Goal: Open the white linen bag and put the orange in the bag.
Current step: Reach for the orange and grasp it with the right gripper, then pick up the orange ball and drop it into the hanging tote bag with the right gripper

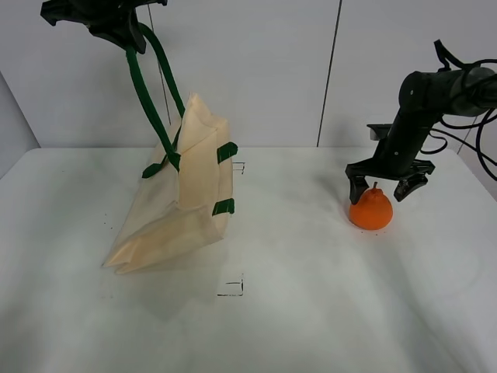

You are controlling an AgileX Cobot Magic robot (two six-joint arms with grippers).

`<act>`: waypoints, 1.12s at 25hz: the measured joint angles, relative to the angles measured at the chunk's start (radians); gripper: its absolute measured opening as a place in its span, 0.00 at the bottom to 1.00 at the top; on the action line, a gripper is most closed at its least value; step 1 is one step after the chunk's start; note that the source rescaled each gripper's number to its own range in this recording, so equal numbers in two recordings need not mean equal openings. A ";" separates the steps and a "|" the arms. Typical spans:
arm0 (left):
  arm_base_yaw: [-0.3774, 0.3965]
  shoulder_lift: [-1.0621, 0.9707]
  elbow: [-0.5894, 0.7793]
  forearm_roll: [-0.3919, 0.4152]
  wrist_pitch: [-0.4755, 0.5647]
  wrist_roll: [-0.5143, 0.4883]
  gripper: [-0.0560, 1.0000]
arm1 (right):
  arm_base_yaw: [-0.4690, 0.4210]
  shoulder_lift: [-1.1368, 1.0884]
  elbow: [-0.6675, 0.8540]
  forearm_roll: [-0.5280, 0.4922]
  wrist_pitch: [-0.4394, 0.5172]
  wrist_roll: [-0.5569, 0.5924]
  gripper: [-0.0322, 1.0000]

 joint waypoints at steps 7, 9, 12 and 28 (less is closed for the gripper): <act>0.000 0.000 0.000 0.000 0.000 0.002 0.06 | 0.000 0.037 0.001 0.015 -0.035 -0.003 0.97; 0.000 0.000 0.000 0.000 0.000 0.002 0.06 | 0.000 0.037 0.001 0.015 -0.034 -0.003 0.95; 0.000 0.000 0.000 0.000 0.000 0.002 0.06 | 0.000 0.037 0.001 0.015 -0.030 -0.003 0.85; 0.000 0.000 0.000 -0.001 0.000 0.002 0.06 | 0.004 -0.079 -0.169 0.167 0.087 -0.042 0.04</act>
